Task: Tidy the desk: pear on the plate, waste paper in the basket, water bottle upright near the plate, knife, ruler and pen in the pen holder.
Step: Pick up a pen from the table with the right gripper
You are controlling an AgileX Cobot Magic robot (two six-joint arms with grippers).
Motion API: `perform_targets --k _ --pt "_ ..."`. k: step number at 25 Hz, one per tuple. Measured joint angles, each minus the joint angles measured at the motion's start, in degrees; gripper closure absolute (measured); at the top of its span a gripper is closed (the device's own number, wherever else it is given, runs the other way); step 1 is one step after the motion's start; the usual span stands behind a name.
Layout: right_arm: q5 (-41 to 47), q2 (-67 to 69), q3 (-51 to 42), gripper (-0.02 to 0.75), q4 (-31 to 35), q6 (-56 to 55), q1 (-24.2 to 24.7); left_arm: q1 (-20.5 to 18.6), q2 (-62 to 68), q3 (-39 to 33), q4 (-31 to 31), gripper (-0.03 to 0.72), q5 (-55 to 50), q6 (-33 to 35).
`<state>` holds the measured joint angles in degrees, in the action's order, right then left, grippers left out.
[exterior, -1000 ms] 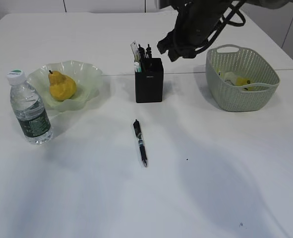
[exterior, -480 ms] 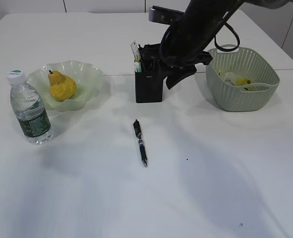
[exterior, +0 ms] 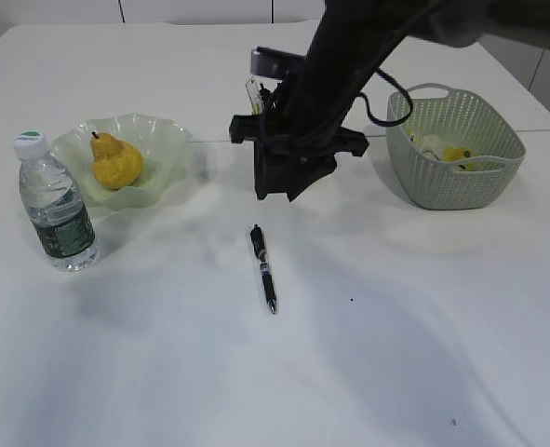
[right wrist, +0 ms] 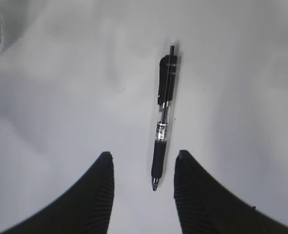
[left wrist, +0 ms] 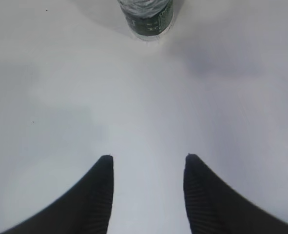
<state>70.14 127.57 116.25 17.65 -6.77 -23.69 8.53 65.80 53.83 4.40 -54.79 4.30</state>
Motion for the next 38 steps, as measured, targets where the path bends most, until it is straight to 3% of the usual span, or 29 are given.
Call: perform_targets --k 5,18,38 --pt "0.0 2.8 0.0 0.402 -1.9 -3.3 -2.6 0.0 0.0 0.0 0.0 0.358 -0.1 0.0" --pt "-5.4 4.4 0.0 0.402 -6.7 -4.7 -2.6 0.0 0.0 0.0 -0.1 0.358 -1.2 0.0" --pt "-9.5 6.6 0.0 0.402 -8.6 -4.8 -2.6 0.0 0.0 0.0 -0.1 0.358 -1.2 0.0"
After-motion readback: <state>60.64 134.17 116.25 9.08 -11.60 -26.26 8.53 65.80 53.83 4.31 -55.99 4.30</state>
